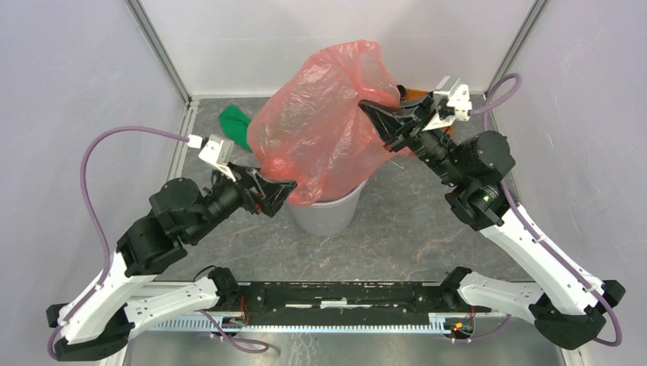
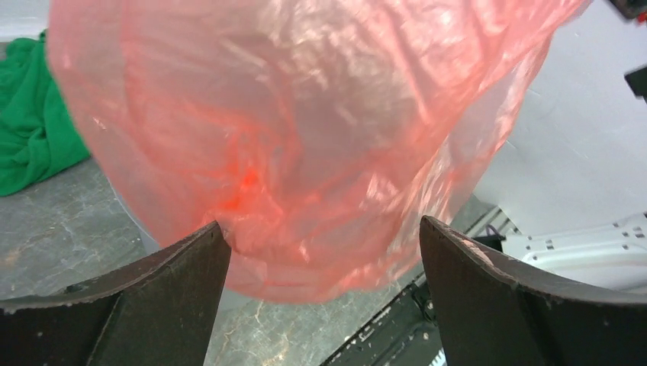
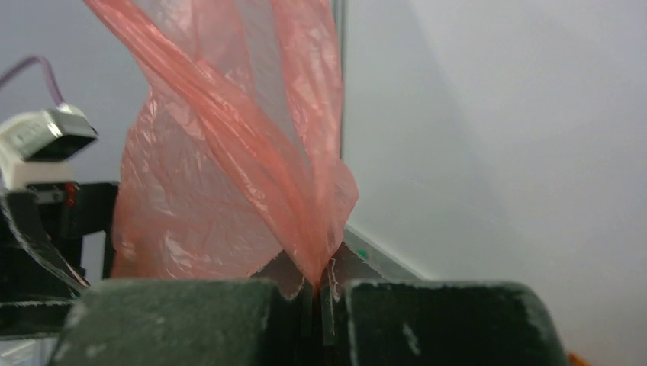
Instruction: Put the trash bags into the trash bin
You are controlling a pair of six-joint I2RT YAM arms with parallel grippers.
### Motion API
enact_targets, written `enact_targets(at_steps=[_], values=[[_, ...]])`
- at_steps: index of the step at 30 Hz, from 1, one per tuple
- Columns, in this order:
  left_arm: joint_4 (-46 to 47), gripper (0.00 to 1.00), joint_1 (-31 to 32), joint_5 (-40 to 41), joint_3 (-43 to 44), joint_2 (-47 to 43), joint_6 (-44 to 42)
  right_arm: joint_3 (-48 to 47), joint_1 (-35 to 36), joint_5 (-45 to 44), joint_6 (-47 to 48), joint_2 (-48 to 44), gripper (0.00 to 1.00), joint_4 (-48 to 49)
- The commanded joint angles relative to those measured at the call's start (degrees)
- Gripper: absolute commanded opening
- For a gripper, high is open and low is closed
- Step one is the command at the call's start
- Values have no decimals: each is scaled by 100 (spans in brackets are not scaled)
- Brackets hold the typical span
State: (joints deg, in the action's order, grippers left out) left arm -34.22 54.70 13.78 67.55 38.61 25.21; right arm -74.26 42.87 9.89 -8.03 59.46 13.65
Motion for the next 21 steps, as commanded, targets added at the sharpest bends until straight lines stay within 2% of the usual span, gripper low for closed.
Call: enact_targets(at_steps=[1, 4, 8, 11, 14, 17, 21], values=[[-70, 95, -19, 469, 367, 591, -69, 418, 10, -735, 431, -248, 1, -377], [0, 87, -21, 638, 416, 1126, -153, 712, 10, -827, 537, -440, 1, -484], [304, 80, -20, 383, 495, 2010, -296, 783, 9, -869, 680, -616, 1, -706], [492, 76, -36, 170, 607, 2688, -332, 974, 10, -951, 758, -802, 1, -610], [535, 71, -38, 298, 545, 2933, -92, 1327, 9, -954, 665, -875, 1, -339], [720, 78, -53, 256, 148, 2731, 81, 1502, 8, -640, 464, -711, 1, -166], [563, 93, -48, 118, -51, 2160, 106, 1362, 6, -2, 413, -295, 1, -315]])
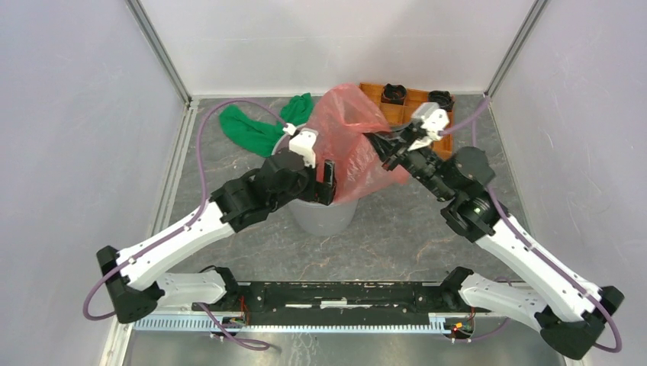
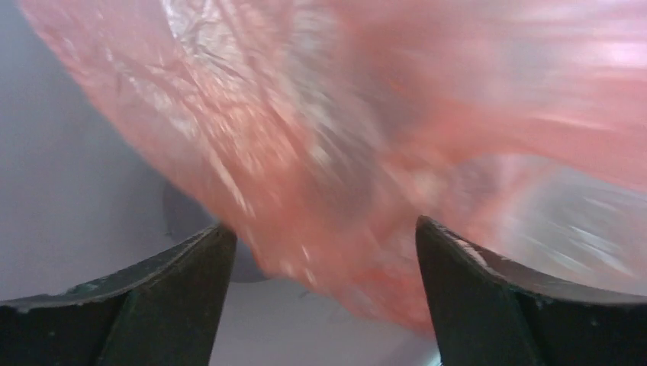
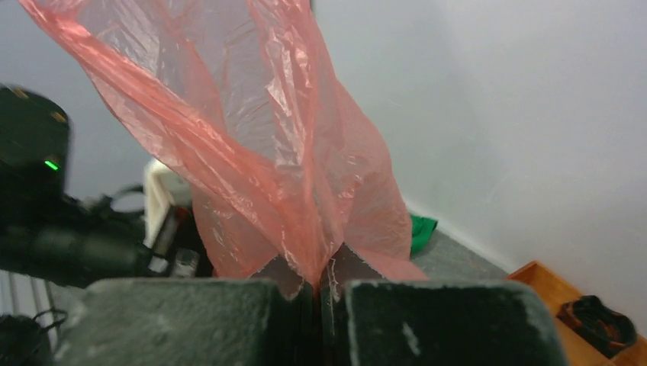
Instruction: Put the trash bags into the trash bin
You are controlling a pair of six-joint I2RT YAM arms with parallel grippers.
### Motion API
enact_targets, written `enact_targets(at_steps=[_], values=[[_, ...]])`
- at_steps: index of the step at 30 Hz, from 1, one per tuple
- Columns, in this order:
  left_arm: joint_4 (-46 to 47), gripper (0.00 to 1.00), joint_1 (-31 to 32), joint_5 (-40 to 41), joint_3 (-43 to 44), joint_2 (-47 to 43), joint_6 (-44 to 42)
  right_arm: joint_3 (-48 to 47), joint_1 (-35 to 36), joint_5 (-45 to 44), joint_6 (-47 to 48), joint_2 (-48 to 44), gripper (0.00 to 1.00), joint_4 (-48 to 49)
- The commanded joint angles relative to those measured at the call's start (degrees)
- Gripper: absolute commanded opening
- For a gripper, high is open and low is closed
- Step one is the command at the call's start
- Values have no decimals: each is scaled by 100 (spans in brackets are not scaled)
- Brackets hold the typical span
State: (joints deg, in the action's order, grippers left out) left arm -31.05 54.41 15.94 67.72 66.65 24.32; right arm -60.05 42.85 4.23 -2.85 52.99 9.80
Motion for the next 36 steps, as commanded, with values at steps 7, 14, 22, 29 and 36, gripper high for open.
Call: enact_targets(at_steps=[7, 14, 22, 29, 36], values=[[-325, 100, -18, -144, -96, -1909, 47, -409, 14, 1019, 90, 890, 1, -591], [-443, 100, -20, 864, 192, -1907, 245, -991, 296, 1291, 199, 1521, 1, -1240], [793, 90, -333, 710, -327, -924, 480, -1266, 498, 900, 36, 1507, 1, -1555], [888, 86, -347, -2, -467, -1226, 191, -1092, 563, 895, -36, 1464, 1, -1595], [257, 100, -344, -455, -621, -2634, 331, -1079, 580, 867, -29, 1598, 7, -1391]])
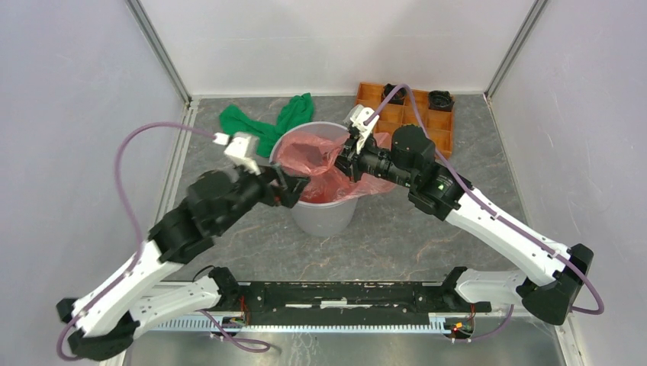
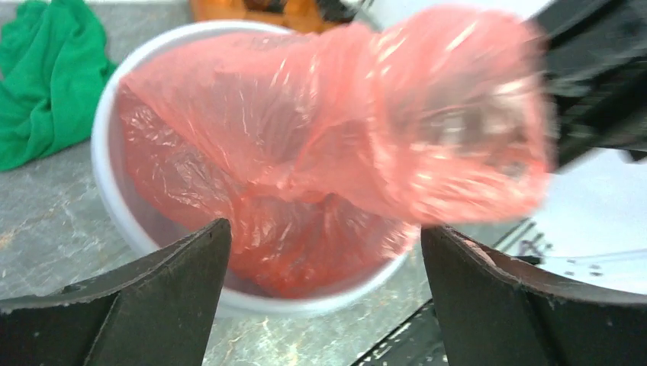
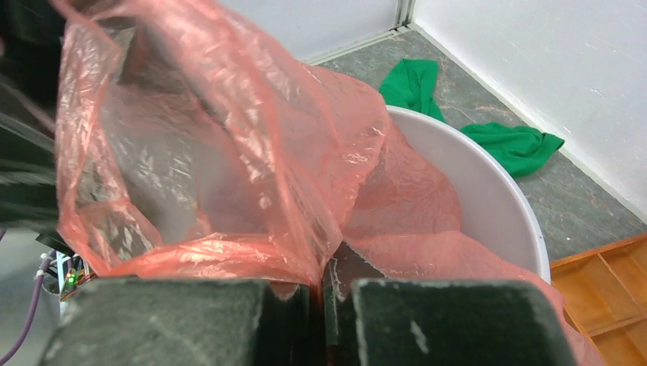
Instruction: Put the trash bags into the trash bin
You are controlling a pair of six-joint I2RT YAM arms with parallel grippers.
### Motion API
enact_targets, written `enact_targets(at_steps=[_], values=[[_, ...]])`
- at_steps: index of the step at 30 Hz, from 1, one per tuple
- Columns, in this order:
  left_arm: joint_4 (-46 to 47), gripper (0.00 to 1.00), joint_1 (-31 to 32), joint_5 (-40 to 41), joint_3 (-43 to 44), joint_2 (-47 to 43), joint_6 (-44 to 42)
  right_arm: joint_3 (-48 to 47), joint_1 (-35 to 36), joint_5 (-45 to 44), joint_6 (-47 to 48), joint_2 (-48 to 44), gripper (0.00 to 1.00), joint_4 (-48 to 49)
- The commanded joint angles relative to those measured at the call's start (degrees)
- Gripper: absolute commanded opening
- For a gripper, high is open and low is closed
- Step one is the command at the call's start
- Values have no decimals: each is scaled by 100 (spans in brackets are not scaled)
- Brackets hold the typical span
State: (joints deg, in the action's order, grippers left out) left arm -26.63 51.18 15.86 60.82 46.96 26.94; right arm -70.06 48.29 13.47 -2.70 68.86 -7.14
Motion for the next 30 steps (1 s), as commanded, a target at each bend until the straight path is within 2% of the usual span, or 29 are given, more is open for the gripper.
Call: enact_targets(at_steps=[1, 4, 9, 12, 15, 18, 21, 24, 26, 27, 30], values=[[-278, 100, -20, -574, 101, -764, 176, -70, 40, -64, -55, 26, 7, 335], [-314, 100, -20, -799, 170, -929, 617, -21, 65, -73, -86, 48, 7, 417], [-13, 100, -20, 94, 220, -823, 2082, 54, 137, -107, -189, 48, 9, 494], [590, 99, -16, -49, 248, -552, 2287, 68, 196, -205, -206, 20, 11, 494], [661, 98, -20, -45, 453, -288, 2354, 70, 240, -249, -205, 9, 12, 493], [847, 92, -20, -16, 383, -238, 2473, 72, 276, -312, -186, 22, 13, 474], [868, 76, -20, 191, 283, -204, 2510, 80, 329, -355, -147, 28, 15, 479], [557, 45, -20, 514, 453, -91, 2195, 67, 356, -388, -4, 31, 23, 363], [154, 25, -20, 834, 697, 3, 1904, 52, 351, -500, 214, -8, 36, 139], [-45, 18, -26, 965, 816, 68, 1716, 56, 350, -598, 339, -46, 42, -4], [-799, 8, -33, 1043, 1339, 410, 1172, 71, 355, -919, 669, -249, 65, -402]])
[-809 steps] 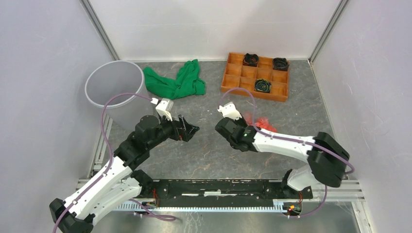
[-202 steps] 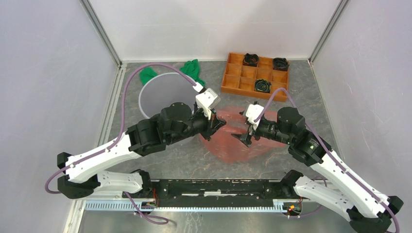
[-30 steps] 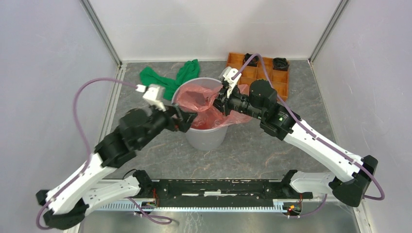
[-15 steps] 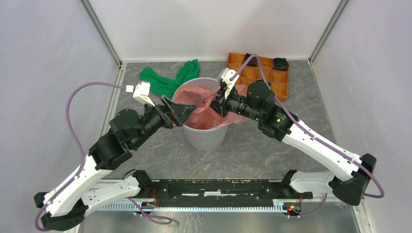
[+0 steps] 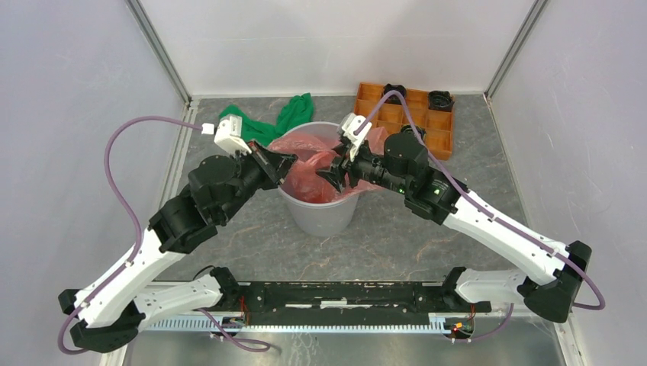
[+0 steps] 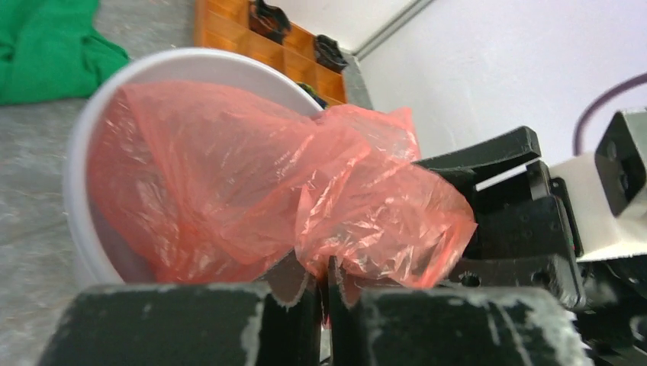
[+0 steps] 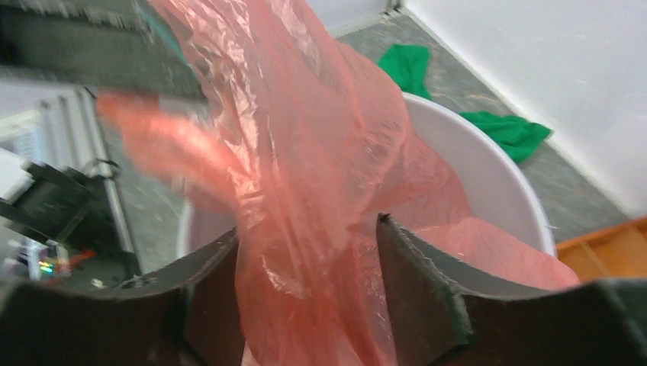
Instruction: Put the trash bags into the trash bin
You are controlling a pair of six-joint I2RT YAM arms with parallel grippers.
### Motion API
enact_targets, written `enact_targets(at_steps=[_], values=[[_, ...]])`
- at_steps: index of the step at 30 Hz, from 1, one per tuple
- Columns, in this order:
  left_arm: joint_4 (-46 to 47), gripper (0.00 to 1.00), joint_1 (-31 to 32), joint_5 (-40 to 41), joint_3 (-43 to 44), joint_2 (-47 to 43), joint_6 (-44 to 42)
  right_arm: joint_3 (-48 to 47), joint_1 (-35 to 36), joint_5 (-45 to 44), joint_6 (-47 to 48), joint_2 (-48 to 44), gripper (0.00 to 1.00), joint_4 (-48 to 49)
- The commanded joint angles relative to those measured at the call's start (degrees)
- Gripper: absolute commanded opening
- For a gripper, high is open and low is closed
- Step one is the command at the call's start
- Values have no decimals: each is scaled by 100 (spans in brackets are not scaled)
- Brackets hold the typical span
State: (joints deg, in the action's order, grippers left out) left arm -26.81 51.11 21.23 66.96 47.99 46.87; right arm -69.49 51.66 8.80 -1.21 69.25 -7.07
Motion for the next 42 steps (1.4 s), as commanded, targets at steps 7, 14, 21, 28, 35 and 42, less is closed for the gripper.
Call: enact_targets(at_steps=[7, 14, 21, 28, 35, 42], values=[[-1698, 2, -403, -109, 1194, 761, -1775, -11, 15, -735, 798, -1110, 95, -936], [-1437, 2, -1886, -2043, 758, 1014, -2225, 294, 16, -1496, 732, -1683, 98, -919], [-981, 2, -2234, -3133, 378, 860, -2513, 537, 16, -624, 350, -1138, 84, -672], [-637, 2, -2236, -3359, 98, 376, -2548, 10, 111, 59, 130, 35, 51, -755], [-314, 2, -2233, -3240, -51, 229, -2150, -61, 169, 831, -334, -14, 1, -401], [-448, 2, -2233, -2882, -42, 117, -2011, -320, 167, 335, -13, -713, 1, -1036]])
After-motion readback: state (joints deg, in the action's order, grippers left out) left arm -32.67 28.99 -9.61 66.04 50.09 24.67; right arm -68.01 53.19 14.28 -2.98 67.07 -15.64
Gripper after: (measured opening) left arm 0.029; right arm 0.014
